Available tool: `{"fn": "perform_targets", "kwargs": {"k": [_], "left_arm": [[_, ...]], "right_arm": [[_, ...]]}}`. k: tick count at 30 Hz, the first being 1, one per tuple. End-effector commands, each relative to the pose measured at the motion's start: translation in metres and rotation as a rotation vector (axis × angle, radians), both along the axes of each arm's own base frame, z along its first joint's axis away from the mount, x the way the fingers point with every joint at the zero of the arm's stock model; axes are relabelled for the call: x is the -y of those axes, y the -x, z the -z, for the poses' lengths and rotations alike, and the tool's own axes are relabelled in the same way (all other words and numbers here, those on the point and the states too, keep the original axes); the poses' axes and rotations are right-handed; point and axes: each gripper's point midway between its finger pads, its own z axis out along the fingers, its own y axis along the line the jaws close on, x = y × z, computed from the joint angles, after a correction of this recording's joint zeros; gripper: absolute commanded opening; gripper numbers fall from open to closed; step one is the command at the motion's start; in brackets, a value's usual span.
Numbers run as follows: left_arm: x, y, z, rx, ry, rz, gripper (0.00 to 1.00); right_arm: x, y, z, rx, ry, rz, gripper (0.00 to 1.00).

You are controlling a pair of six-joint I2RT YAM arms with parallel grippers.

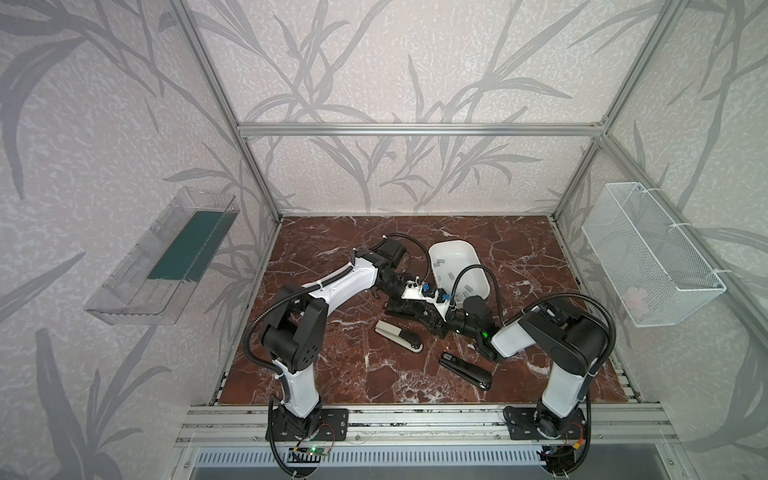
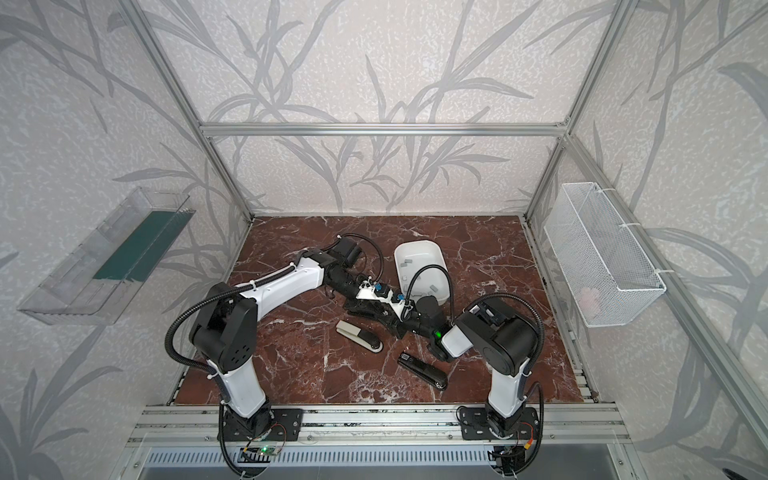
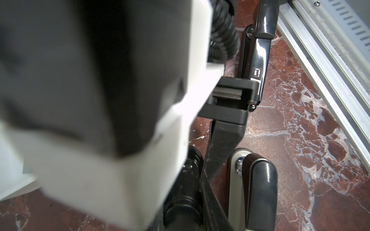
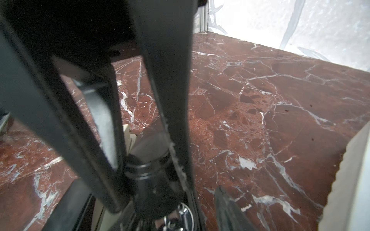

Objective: Load the staples into the stapler

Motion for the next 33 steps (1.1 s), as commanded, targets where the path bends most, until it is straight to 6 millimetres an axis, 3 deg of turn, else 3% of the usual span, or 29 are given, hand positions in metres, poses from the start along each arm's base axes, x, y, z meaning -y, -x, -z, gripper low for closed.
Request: {"fn": "perform_targets", "kwargs": {"k": [1,11,14,16,22,33], "left_arm": [[0.0,0.011,-0.001,-0.029,0.007,0.033,0.07],[0.001,0.014,-0.001,-0.048,0.01,0.048,0.05],[0.001,0.015,-0.002,-0.048,0.013,0.049,0.05],[0.001,0.015,-0.001,-0.051,0.012,0.049,0.05],[-0.002,0.015,-0.004,-0.034,0.012,0.055,0.04],[-0.023,-0.001,-0.032,0.039,0.09,-0.036,0.02]], "right_arm": [[-0.003,0.001,-0.016,0.047,-0.043,-0.018,0.38],[-0.005,0.003,-0.018,0.045,-0.078,-0.032,0.36],[-0.006,0.002,-0.017,0.035,-0.087,-0.033,0.41],[-0.006,0.002,-0.017,0.035,-0.092,-0.03,0.4],[-0.005,-0.001,-0.003,0.006,-0.059,-0.014,0.16],[0.005,0.004,0.02,-0.01,-0.026,0.009,0.0]]}}
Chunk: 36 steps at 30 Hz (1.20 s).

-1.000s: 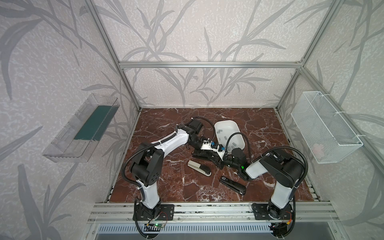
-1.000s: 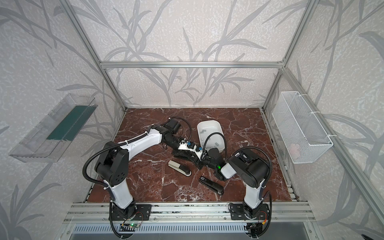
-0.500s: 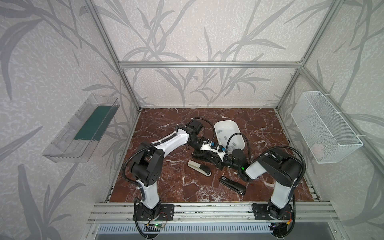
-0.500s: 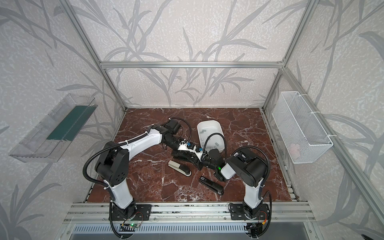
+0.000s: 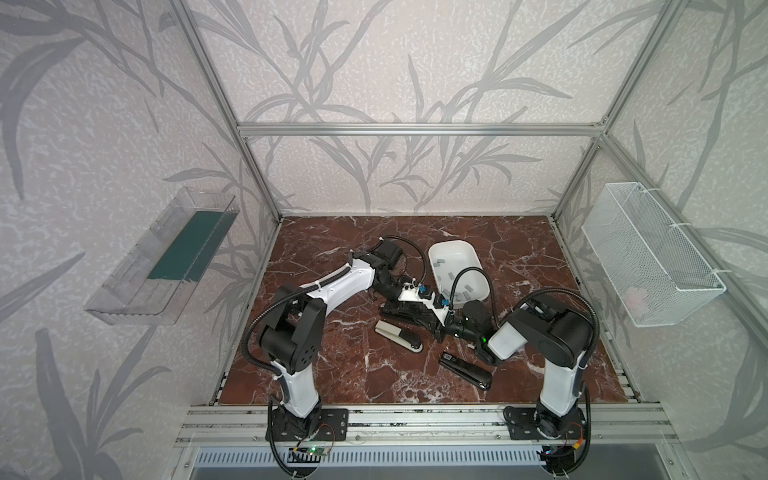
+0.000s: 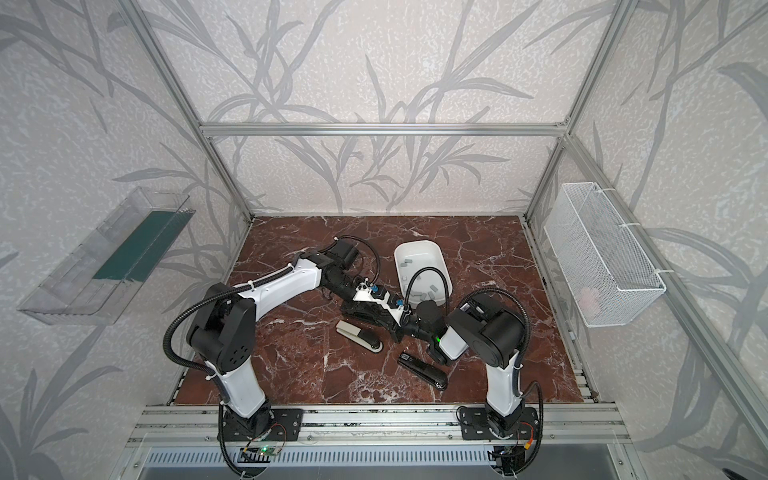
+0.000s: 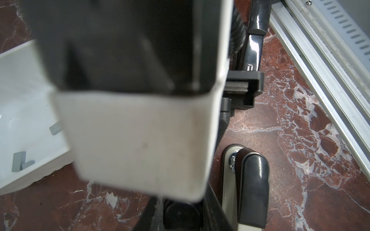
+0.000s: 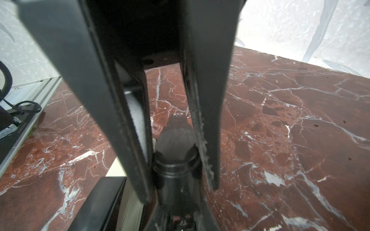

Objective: Load the staples into the stapler

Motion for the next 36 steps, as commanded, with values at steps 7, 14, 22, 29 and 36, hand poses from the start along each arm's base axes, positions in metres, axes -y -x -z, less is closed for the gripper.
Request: {"fn": "perform_targets", "kwargs": {"k": [7,14,22,29,36], "left_arm": [[-0.026,-0.015,-0.051,0.078,0.166,-0.093,0.02],[-0.038,-0.02,-0.047,0.115,0.163,-0.141,0.0],[-0.065,-0.037,-0.039,0.194,0.184,-0.284,0.0],[-0.078,-0.042,-0.027,0.186,0.168,-0.321,0.0],[-0.084,-0.045,-0.018,0.149,0.168,-0.335,0.0]], "right_arm": [[0.021,-0.002,0.025,-0.037,0.052,0.08,0.0],[0.024,-0.003,0.031,-0.045,0.057,0.102,0.0],[0.027,-0.002,0.032,-0.052,0.058,0.112,0.0],[0.027,-0.001,0.033,-0.056,0.055,0.108,0.0],[0.027,0.0,0.03,-0.053,0.051,0.108,0.0]]}}
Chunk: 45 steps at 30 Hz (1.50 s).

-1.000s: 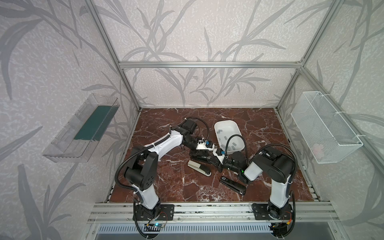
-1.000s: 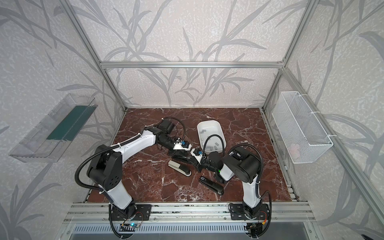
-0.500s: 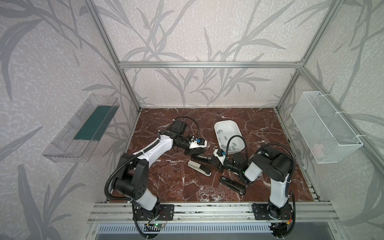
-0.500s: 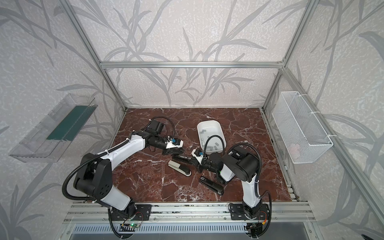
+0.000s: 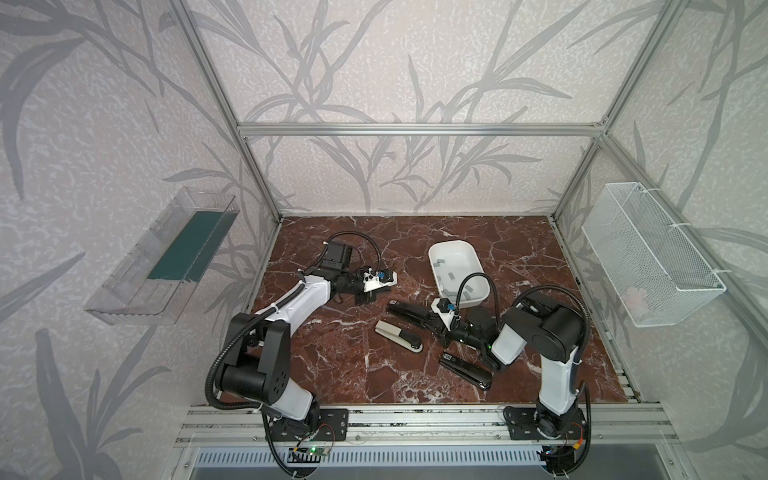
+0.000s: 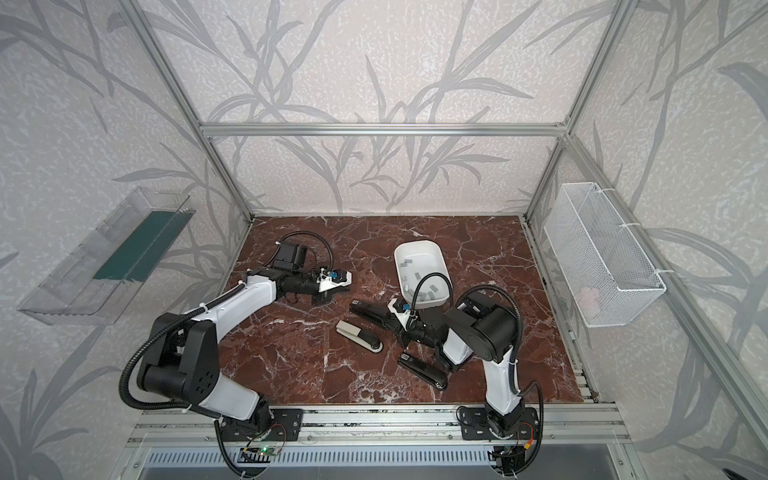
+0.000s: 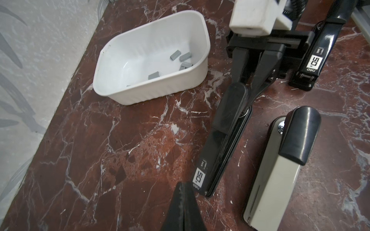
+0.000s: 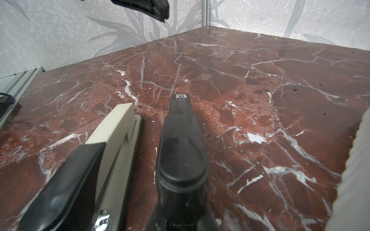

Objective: Load the staples into the stapler

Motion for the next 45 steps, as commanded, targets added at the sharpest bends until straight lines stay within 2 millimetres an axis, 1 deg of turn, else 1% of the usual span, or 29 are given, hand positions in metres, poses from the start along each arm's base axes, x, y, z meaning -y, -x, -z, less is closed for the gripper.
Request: {"fn": "perform_targets", "kwargs": {"k": [1,3,4,5,7,8,10,12,13,16,18,20,22,25,27,30,32,34,36,40,43,45], "left_arm": [[0.004,0.008,0.002,-0.029,0.038,0.034,0.03],[0.012,0.014,-0.006,-0.035,0.052,0.067,0.15],[0.018,0.019,-0.007,-0.026,0.043,0.088,0.23],[0.025,0.024,-0.003,-0.007,0.008,0.107,0.33],[0.037,0.035,0.01,0.025,-0.089,0.151,0.43],[0.041,0.041,0.016,0.023,-0.128,0.175,0.44],[0.047,0.047,0.018,-0.006,-0.15,0.198,0.45],[0.051,0.047,0.021,-0.006,-0.161,0.203,0.48],[0.055,0.047,0.026,0.009,-0.186,0.19,0.5],[0.071,0.037,0.044,0.218,-0.254,0.139,0.57],[0.082,0.034,0.05,0.328,-0.254,0.11,0.57],[0.09,0.03,0.047,0.351,-0.212,0.065,0.55],[0.092,0.024,0.042,0.336,-0.175,-0.005,0.51],[0.096,0.015,0.039,0.438,-0.149,-0.098,0.5],[0.1,0.015,0.037,0.483,-0.125,-0.122,0.52],[0.099,0.016,0.048,0.452,-0.174,-0.125,0.5],[0.099,0.016,0.055,0.47,-0.194,-0.13,0.5],[0.1,0.014,0.054,0.52,-0.165,-0.153,0.54],[0.101,0.013,0.05,0.55,-0.133,-0.178,0.54],[0.103,0.003,0.036,0.554,-0.091,-0.247,0.47],[0.103,-0.004,0.025,0.571,-0.061,-0.292,0.47],[0.104,-0.006,0.022,0.571,-0.055,-0.297,0.47]], "right_arm": [[0.004,-0.002,0.002,-0.011,0.004,0.025,0.0],[0.002,-0.003,0.002,-0.013,0.003,0.021,0.0],[0.002,-0.003,0.001,-0.012,0.002,0.019,0.0],[0.001,-0.004,0.0,-0.01,-0.001,0.02,0.0],[0.001,-0.005,-0.003,-0.005,-0.008,0.022,0.0],[0.001,-0.005,-0.005,-0.002,-0.011,0.021,0.0],[0.0,-0.005,-0.009,0.003,-0.015,0.02,0.0],[-0.001,-0.006,-0.011,-0.002,-0.015,0.026,0.0],[-0.001,-0.007,-0.014,-0.004,-0.016,0.029,0.0],[-0.005,-0.005,-0.018,-0.004,-0.018,0.021,0.0],[-0.007,-0.004,-0.02,-0.004,-0.027,0.023,0.0],[-0.009,-0.004,-0.021,-0.013,-0.036,0.02,0.0],[-0.011,-0.004,-0.019,-0.019,-0.037,0.021,0.0],[-0.011,-0.004,-0.019,-0.026,-0.047,0.026,0.0],[-0.011,-0.004,-0.02,-0.026,-0.052,0.027,0.0],[-0.012,-0.004,-0.022,-0.028,-0.054,0.028,0.0],[-0.012,-0.004,-0.024,-0.03,-0.055,0.028,0.0],[-0.013,-0.002,-0.025,-0.032,-0.059,0.021,0.0],[-0.014,-0.002,-0.024,-0.034,-0.058,0.019,0.0],[-0.015,-0.001,-0.019,-0.04,-0.048,0.019,0.0],[-0.016,0.0,-0.016,-0.051,-0.041,0.012,0.0],[-0.016,0.002,-0.015,-0.051,-0.037,0.008,0.0]]}}
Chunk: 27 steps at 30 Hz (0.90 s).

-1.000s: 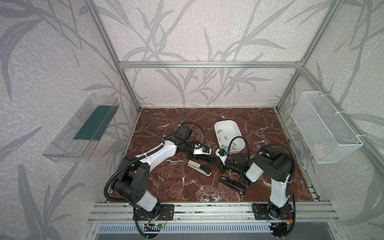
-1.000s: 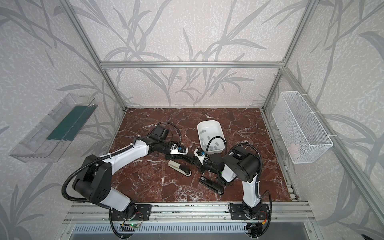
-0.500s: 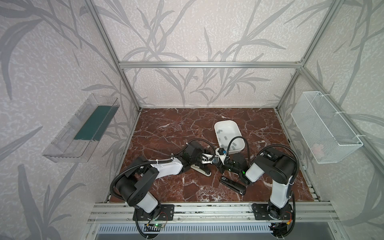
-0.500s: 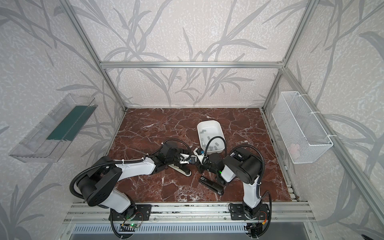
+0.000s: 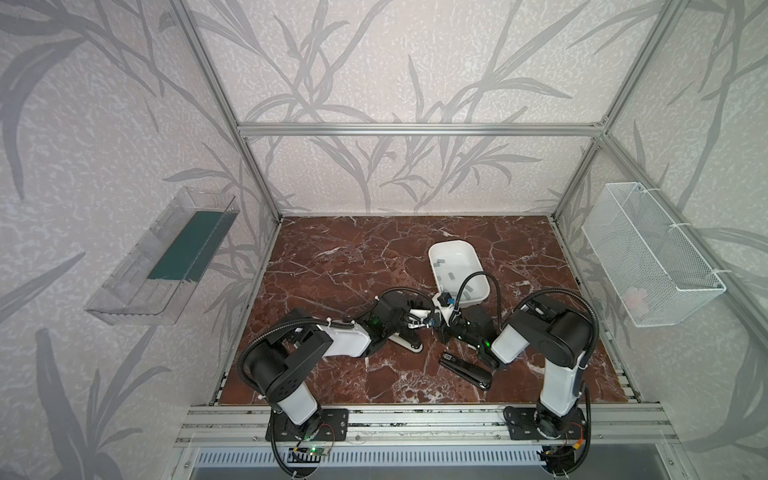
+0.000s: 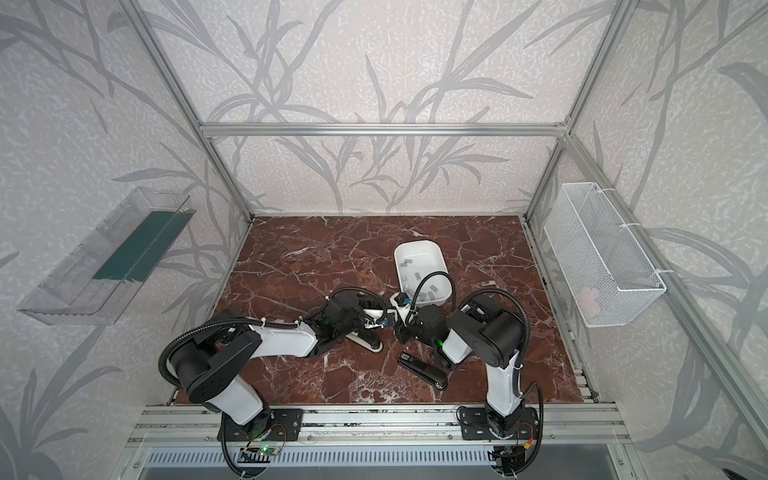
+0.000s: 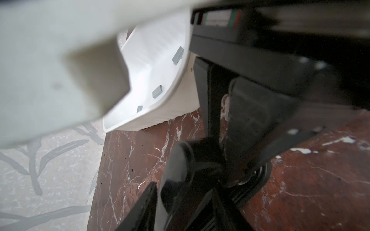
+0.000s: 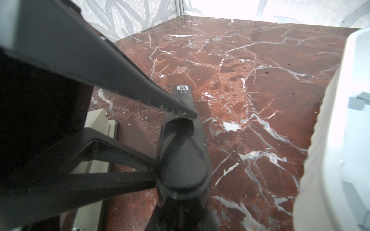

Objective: Load the staples into the stapler

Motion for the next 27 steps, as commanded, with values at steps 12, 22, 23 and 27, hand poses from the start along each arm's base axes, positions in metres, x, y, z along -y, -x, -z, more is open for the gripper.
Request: {"fn": "perform_targets", "kwargs": {"k": [12,22,23,27], "left_arm": [[0.009,-0.035,-0.064,0.126,0.216,-0.105,0.5],[-0.014,-0.057,-0.111,0.131,0.341,-0.204,0.5],[-0.016,-0.059,-0.112,0.141,0.345,-0.211,0.5],[-0.018,-0.059,-0.114,0.128,0.37,-0.198,0.51]], "right_arm": [[-0.028,0.028,-0.011,0.03,-0.014,-0.147,0.0],[-0.031,0.038,-0.001,0.019,0.003,-0.159,0.0],[-0.031,0.039,-0.002,0.017,-0.001,-0.166,0.0],[-0.034,0.039,0.001,0.004,-0.004,-0.172,0.0]]}}
